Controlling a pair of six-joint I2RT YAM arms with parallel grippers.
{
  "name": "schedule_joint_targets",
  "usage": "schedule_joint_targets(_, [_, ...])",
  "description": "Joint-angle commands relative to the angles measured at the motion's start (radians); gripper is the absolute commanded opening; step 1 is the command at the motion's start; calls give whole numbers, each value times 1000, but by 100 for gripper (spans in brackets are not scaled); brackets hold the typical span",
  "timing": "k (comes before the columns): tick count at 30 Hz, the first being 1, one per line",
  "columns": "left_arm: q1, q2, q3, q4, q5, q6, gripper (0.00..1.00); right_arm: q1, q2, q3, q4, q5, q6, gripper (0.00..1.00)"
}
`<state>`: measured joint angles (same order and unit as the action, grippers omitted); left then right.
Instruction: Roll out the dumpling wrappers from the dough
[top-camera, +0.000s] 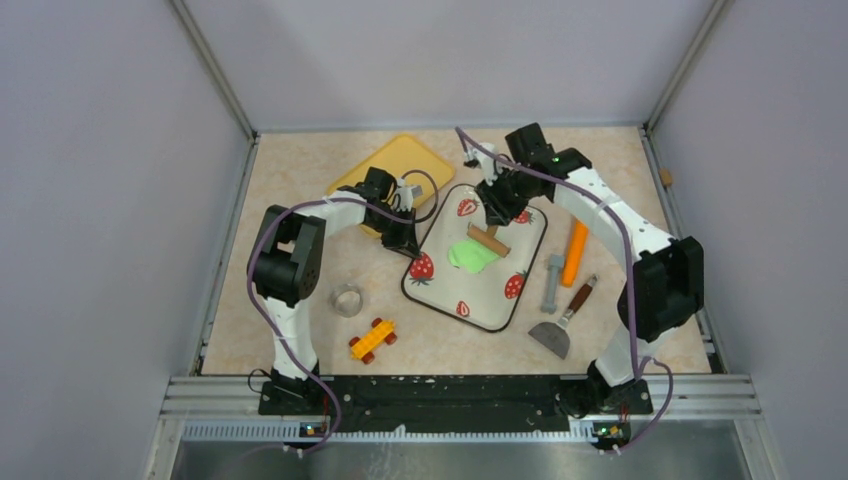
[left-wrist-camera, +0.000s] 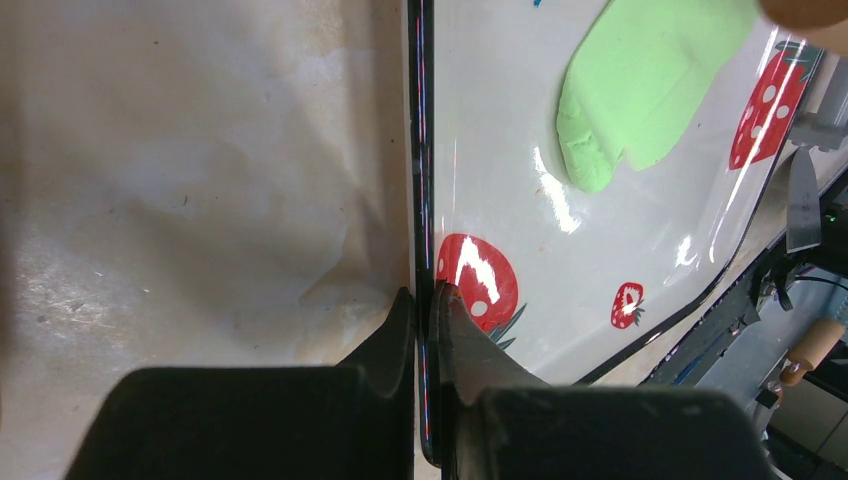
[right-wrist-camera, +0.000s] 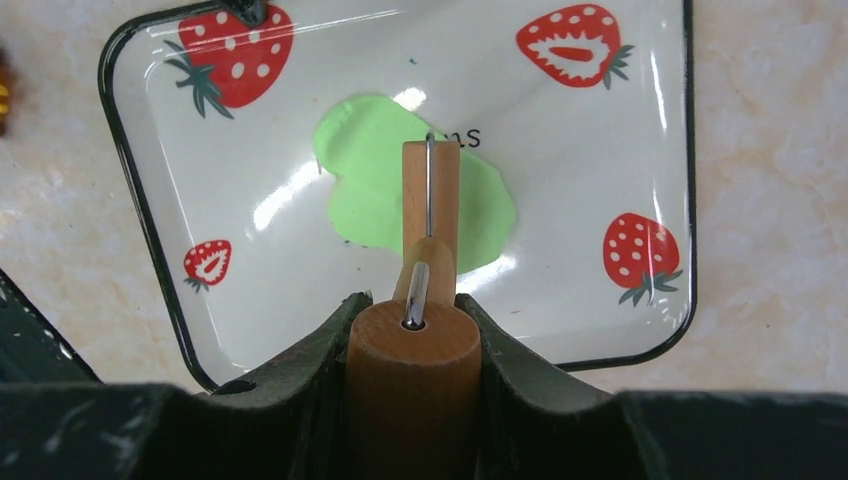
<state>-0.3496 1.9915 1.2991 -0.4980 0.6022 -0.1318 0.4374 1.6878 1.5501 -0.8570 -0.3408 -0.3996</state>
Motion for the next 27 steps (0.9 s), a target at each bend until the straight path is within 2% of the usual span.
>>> schedule_joint_targets(1, [-8,-22,-8,-8,-29,34,0,35,-49,-23,54,48,-68,0])
schedule_joint_targets(16, [-9,-22,-11,-10,-21,38,0,70,33,-110,226,376,-210,0])
schedule_joint_targets(27, [-9,-14,-9,-14,-23,48,0,59,61,-132,273,433,-228,0])
